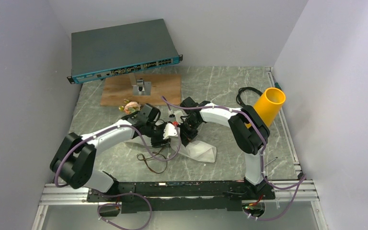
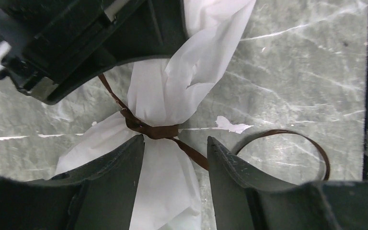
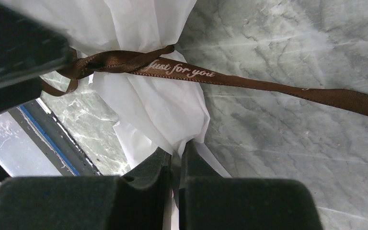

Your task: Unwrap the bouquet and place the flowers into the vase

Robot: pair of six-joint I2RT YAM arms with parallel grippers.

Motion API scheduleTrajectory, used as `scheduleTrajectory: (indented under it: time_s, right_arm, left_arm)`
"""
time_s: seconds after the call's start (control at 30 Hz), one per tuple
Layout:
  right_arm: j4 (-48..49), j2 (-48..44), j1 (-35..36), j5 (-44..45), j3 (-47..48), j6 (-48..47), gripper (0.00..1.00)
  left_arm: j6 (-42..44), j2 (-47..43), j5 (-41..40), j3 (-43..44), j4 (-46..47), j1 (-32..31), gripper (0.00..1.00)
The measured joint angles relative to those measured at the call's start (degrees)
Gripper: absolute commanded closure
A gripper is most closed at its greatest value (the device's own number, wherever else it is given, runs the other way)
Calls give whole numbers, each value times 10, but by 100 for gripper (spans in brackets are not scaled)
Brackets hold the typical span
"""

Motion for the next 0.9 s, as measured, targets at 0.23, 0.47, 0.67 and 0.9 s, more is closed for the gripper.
scheduleTrajectory:
  time_s: [0.23, 0.47, 0.67, 0.9]
  right_arm:
    - [0, 0, 0, 0, 0, 3, 100]
    - [1, 0, 0, 0, 0, 6, 100]
    - [1, 1, 0, -1, 0, 6, 100]
    - [1, 1, 0, -1, 0, 6, 100]
  left_arm:
    - [-17, 51, -22, 8, 37, 0, 51]
    - [-64, 51, -23, 12, 51, 0, 53]
    - [-135, 72, -31, 32, 74, 0, 94]
    - [-147, 47, -36, 18, 79, -1, 100]
